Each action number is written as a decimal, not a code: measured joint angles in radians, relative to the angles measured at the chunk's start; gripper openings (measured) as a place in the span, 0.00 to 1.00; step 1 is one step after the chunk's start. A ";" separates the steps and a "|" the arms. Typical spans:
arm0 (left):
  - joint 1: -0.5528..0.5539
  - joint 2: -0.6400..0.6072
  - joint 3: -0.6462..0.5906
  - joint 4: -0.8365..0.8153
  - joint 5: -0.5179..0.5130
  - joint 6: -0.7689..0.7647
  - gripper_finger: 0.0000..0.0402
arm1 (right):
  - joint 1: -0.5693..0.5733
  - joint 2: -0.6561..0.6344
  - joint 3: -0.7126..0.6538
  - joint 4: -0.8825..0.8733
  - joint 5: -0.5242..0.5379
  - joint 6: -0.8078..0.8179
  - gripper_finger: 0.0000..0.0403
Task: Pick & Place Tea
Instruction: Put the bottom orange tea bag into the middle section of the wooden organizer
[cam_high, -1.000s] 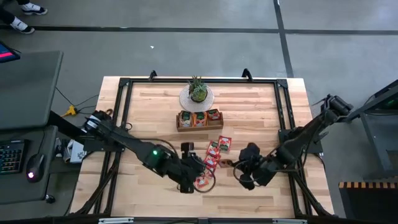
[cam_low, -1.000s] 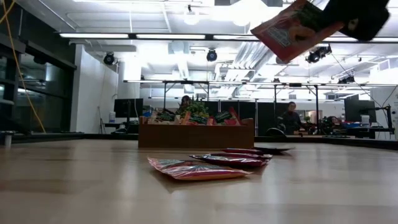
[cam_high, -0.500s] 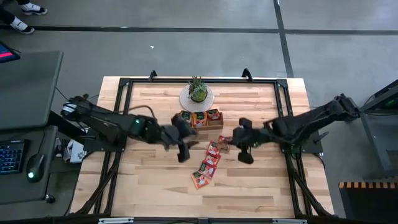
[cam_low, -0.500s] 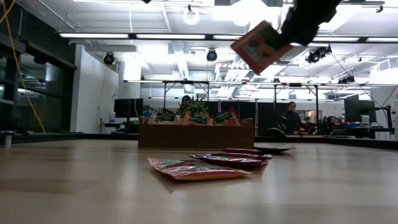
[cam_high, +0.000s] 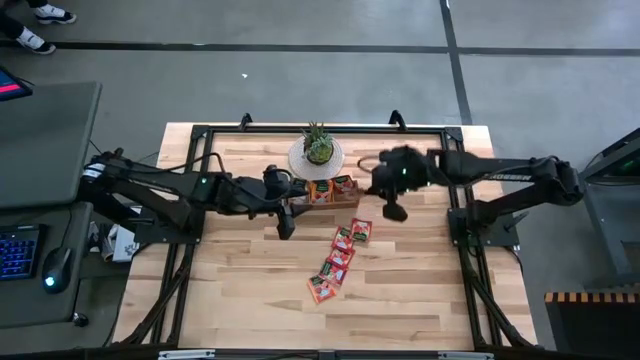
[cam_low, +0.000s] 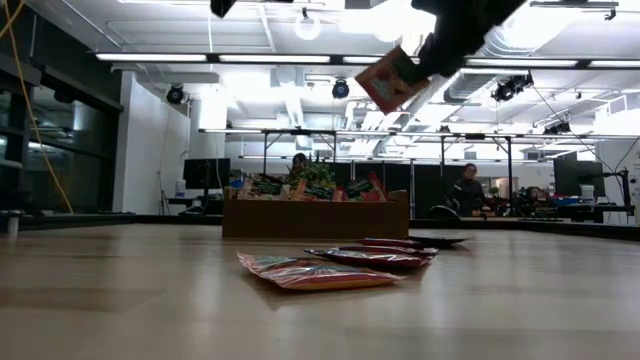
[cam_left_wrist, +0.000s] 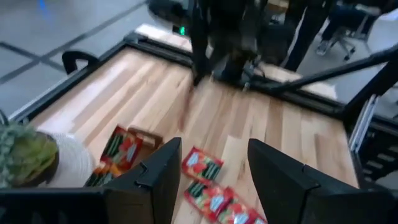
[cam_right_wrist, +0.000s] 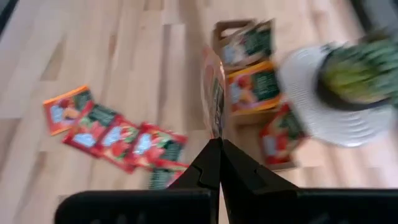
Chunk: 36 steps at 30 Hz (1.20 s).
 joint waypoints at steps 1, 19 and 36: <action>0.003 0.000 -0.008 -0.004 0.003 -0.001 0.45 | -0.019 0.004 0.027 -0.021 0.000 -0.024 0.00; 0.027 -0.295 -0.297 0.113 0.020 -0.015 0.45 | -0.168 0.490 0.723 -0.515 -0.044 -0.338 0.00; 0.027 -0.598 -0.582 0.216 0.010 -0.069 0.45 | -0.150 0.834 1.032 -0.657 -0.034 -0.347 0.00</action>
